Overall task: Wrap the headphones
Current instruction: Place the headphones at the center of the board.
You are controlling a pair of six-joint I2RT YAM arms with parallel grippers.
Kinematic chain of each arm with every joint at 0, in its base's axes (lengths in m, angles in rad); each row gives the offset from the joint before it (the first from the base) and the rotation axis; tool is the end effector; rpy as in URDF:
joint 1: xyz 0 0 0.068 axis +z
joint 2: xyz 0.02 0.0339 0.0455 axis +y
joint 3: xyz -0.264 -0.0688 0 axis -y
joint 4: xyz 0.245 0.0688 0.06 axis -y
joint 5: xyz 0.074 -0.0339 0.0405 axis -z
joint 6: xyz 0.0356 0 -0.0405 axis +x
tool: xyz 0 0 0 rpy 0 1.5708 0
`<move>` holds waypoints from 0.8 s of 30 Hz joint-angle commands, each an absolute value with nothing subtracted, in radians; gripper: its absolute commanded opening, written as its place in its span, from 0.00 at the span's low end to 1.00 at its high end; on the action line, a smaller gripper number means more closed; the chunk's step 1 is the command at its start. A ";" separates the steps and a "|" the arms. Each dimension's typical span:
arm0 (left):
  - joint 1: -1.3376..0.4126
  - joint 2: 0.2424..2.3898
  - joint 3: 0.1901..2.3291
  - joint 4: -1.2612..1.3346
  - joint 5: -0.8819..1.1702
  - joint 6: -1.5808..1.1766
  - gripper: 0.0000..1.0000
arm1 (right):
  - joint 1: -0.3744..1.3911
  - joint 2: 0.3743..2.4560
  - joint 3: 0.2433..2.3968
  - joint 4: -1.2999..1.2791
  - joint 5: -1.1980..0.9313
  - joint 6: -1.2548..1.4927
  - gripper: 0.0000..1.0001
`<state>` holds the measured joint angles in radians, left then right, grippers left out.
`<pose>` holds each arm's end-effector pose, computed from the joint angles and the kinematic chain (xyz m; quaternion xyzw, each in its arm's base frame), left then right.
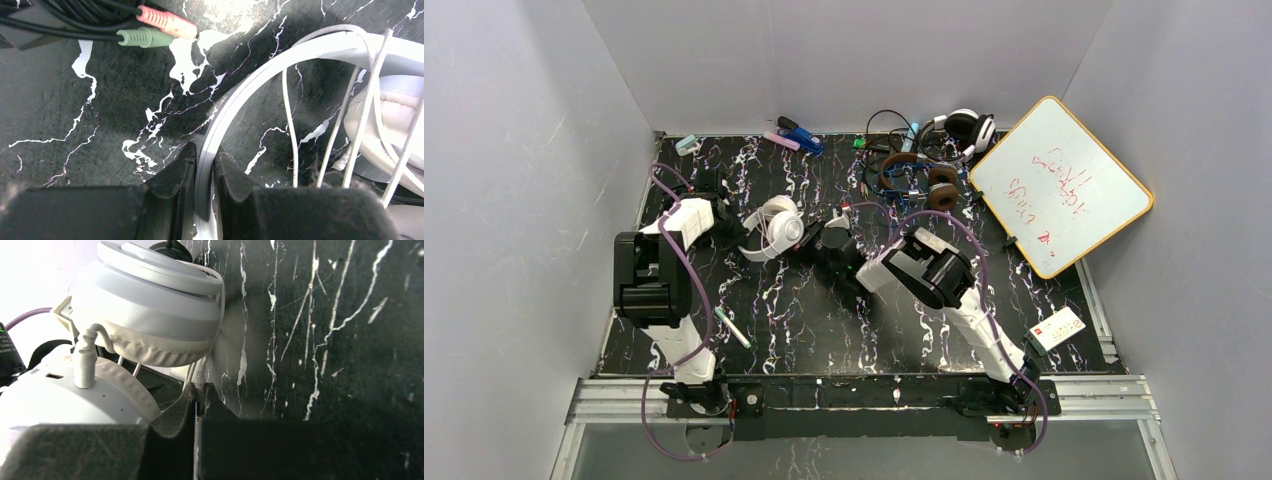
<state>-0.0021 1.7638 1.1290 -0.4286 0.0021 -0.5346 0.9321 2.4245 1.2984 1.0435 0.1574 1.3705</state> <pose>0.3567 -0.0008 0.1798 -0.2544 0.9340 -0.0675 0.2417 0.2950 0.3879 0.0826 0.2115 0.7043 0.5931 0.3278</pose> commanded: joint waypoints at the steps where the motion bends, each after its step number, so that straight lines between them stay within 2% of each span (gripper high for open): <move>1: -0.003 1.807 1.180 -0.394 -0.082 -0.575 0.00 | 0.948 2.410 1.272 0.827 0.027 1.457 0.03; 3: -0.003 1.818 1.185 -0.394 -0.112 -0.574 0.00 | 0.948 2.383 1.279 0.732 0.007 1.499 0.09; 6: -0.006 1.846 1.186 -0.394 -0.134 -0.569 0.00 | 0.947 2.348 1.290 0.592 -0.020 1.587 0.10; 8: -0.008 1.870 1.190 -0.394 -0.141 -0.561 0.00 | 0.945 2.311 1.252 0.583 0.008 1.632 0.21; 11: -0.015 1.896 1.196 -0.394 -0.155 -0.540 0.00 | 0.946 2.240 1.176 0.599 0.058 1.658 0.44; 15: -0.018 1.907 1.198 -0.391 -0.186 -0.512 0.00 | 0.947 2.089 1.067 0.536 0.132 1.635 0.56; 22: -0.019 1.897 1.191 -0.367 -0.192 -0.513 0.00 | 0.946 1.835 0.865 0.467 0.187 1.535 0.68; 24: -0.020 1.896 1.194 -0.364 -0.186 -0.518 0.04 | 0.946 1.760 0.800 0.458 0.206 1.525 0.69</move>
<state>-0.0311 1.8618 1.2037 -0.3637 -0.1051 -0.5091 0.9485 1.8992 0.8913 0.5186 0.1371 1.5707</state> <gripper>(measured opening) 0.124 0.678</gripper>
